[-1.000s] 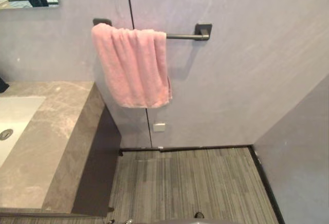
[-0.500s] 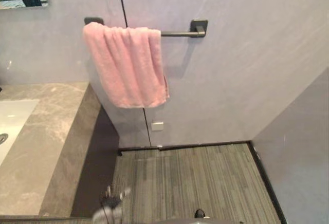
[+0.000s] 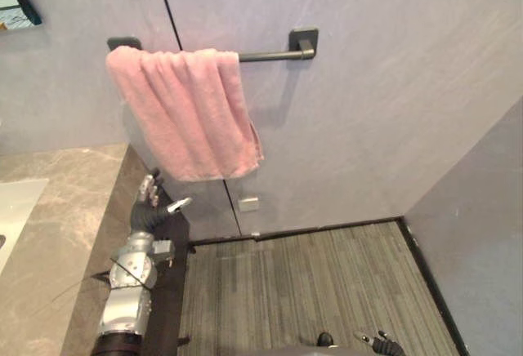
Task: Organize washtable
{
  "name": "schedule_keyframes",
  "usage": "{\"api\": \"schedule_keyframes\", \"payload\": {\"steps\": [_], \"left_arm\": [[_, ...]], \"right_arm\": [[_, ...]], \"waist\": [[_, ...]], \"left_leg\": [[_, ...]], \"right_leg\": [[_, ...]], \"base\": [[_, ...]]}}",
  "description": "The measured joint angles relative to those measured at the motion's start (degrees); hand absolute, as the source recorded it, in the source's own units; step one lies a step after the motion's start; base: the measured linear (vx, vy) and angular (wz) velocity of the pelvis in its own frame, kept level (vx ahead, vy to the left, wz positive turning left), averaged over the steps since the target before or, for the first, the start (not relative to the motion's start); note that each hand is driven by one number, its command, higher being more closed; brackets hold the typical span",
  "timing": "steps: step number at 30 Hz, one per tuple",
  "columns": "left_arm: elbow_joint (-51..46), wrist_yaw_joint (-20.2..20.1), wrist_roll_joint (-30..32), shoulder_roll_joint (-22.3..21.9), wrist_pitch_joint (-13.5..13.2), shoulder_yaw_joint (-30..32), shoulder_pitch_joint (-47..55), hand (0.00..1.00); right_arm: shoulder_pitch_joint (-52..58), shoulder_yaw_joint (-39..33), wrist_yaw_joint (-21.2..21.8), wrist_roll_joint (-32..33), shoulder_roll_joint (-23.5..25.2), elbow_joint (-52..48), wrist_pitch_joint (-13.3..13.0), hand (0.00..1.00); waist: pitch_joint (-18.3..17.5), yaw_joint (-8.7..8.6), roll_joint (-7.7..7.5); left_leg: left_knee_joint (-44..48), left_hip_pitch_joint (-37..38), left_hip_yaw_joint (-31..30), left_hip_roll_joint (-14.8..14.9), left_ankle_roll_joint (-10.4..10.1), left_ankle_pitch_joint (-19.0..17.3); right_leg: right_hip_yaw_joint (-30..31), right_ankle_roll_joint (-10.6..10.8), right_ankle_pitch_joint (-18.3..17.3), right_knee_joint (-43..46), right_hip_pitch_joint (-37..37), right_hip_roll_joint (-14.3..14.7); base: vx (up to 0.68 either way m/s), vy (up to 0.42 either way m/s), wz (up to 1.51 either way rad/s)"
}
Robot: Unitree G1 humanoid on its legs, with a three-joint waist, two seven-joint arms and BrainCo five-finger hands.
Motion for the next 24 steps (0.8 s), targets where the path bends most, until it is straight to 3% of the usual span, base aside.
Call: {"api": "schedule_keyframes", "payload": {"steps": [9,18,24], "left_arm": [[-1.5,5.4,2.8,2.0,-0.6,5.8,-3.3,0.0],[0.2,7.7,2.4,11.0,-1.9,10.7,-12.4,0.0],[11.5,7.4,-3.8,17.9,-2.7,10.0,-23.7,0.0]], "right_arm": [[1.1,0.0,0.5,-0.5,-0.2,-1.1,0.3,0.0],[2.2,0.0,1.1,-0.5,-0.4,-1.5,0.4,0.0],[2.0,0.0,1.1,-0.4,-0.3,-1.6,0.4,0.0]], "waist": [[-0.6,-0.02,0.66],[-1.3,0.04,0.59],[-1.3,0.11,0.42]], "left_leg": [[0.0,-0.3,0.6,0.2,0.5,-1.2],[-0.4,-2.0,0.5,0.3,0.2,-0.9],[-0.8,-2.1,0.6,0.1,0.2,-0.9]], "right_leg": [[0.7,-0.3,0.9,-0.7,-0.3,0.3],[0.9,0.0,1.7,-0.7,-2.0,0.4],[0.9,0.1,1.7,-0.7,-2.6,0.4]], "base": [[-0.11,-0.003,-0.02],[-0.03,-0.008,0.0],[0.04,0.019,-0.01]]}}
